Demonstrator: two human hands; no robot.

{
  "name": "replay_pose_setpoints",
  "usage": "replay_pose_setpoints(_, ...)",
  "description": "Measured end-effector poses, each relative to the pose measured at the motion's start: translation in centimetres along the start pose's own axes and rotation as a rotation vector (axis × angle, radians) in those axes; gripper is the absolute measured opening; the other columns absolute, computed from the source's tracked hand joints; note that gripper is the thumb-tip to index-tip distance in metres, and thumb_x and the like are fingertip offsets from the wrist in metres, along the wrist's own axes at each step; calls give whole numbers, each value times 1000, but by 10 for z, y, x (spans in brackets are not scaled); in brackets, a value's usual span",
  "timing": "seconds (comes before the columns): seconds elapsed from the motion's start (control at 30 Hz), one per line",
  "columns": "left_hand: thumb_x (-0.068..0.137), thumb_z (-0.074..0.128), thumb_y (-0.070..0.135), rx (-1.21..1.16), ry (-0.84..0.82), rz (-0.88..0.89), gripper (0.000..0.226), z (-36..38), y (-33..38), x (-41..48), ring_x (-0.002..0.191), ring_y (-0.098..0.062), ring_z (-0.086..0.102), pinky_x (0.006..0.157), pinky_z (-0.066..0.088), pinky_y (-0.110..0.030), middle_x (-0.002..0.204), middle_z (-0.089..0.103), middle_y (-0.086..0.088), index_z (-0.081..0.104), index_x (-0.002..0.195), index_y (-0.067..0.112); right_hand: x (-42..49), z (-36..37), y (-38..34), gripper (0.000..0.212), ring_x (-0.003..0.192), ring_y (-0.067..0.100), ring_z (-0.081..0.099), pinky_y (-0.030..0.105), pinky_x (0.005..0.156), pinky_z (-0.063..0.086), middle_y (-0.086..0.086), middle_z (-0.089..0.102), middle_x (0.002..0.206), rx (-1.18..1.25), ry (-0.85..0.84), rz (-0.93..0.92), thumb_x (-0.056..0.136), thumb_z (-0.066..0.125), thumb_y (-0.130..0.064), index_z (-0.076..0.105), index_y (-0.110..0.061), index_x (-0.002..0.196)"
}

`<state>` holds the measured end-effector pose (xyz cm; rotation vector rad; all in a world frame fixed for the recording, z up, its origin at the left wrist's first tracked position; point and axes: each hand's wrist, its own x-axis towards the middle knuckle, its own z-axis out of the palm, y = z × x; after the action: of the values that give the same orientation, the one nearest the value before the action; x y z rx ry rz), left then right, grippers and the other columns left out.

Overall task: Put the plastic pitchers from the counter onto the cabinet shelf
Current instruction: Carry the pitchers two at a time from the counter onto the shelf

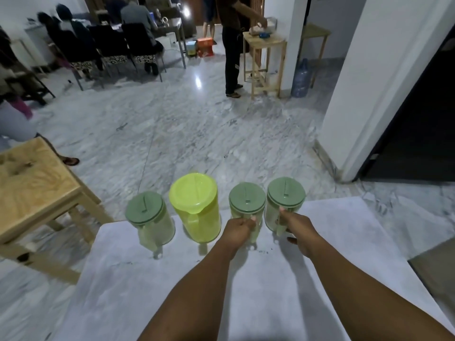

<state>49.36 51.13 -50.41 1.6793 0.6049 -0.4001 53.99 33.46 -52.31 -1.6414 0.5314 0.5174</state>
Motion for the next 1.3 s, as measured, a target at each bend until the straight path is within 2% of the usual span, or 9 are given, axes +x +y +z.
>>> replay_pose_setpoints(0.13, 94, 59, 45, -50, 33, 14, 33, -5, 13, -6, 78, -23, 64, 74, 49, -31, 100, 74, -19, 69, 92, 13, -17, -5, -18, 40, 92, 27, 72, 43, 85, 55, 11, 76, 95, 58, 88, -52, 94, 56, -47, 69, -9, 102)
replay_pose_setpoints(0.23, 92, 58, 49, -54, 16, 4, 41, -6, 28, -20, 75, -24, 67, 69, 49, -31, 95, 77, -18, 71, 96, 10, -41, -18, -28, 40, 86, 33, 75, 41, 77, 55, 15, 73, 85, 70, 140, -64, 97, 52, -37, 66, 0, 104)
replay_pose_setpoints(0.3, 95, 57, 43, -39, -22, 18, 40, -4, 38, -41, 71, -24, 70, 69, 49, -30, 89, 79, -10, 72, 98, 6, -66, -30, -33, 37, 89, 33, 76, 42, 81, 55, 15, 72, 84, 63, 172, -76, 97, 51, -33, 65, 0, 105)
replay_pose_setpoints(0.43, 98, 57, 35, -4, -131, 116, 33, 3, 48, -90, 75, -23, 70, 59, 49, -26, 102, 78, -9, 72, 103, 6, -138, -59, -30, 32, 83, 25, 77, 38, 78, 53, 13, 75, 89, 86, 280, -146, 96, 51, -30, 66, -3, 106)
replay_pose_setpoints(0.77, 97, 57, 43, 81, -502, 339, 39, 62, 37, -271, 96, -26, 75, 71, 53, -33, 103, 78, -6, 69, 111, 9, -392, -134, 47, 35, 82, 27, 73, 40, 77, 56, 15, 75, 91, 244, 655, -271, 97, 56, -34, 69, -2, 101)
replay_pose_setpoints(0.87, 95, 60, 46, 139, -648, 370, 40, 95, 33, -334, 95, -26, 76, 70, 53, -34, 101, 79, -6, 69, 113, 11, -469, -170, 77, 36, 83, 28, 74, 44, 83, 56, 17, 76, 93, 286, 765, -278, 97, 56, -34, 70, -1, 101)
replay_pose_setpoints(1.03, 94, 62, 47, 223, -890, 456, 38, 162, 19, -443, 91, -24, 76, 94, 52, -45, 101, 79, -5, 67, 115, 15, -588, -239, 130, 41, 68, 26, 74, 34, 66, 51, 15, 75, 81, 316, 974, -306, 95, 58, -36, 70, 2, 106)
replay_pose_setpoints(1.13, 93, 63, 47, 250, -1000, 493, 38, 203, 9, -511, 89, -24, 77, 95, 51, -44, 99, 80, -5, 67, 114, 15, -661, -277, 161, 41, 76, 27, 76, 39, 74, 53, 15, 77, 84, 346, 1087, -305, 93, 60, -39, 70, -1, 104)
replay_pose_setpoints(1.3, 94, 61, 44, 261, -1178, 554, 37, 272, -17, -623, 93, -27, 75, 100, 50, -52, 101, 79, -7, 67, 112, 13, -783, -335, 215, 41, 80, 31, 73, 37, 68, 52, 16, 72, 85, 350, 1238, -358, 98, 55, -36, 67, 2, 106)
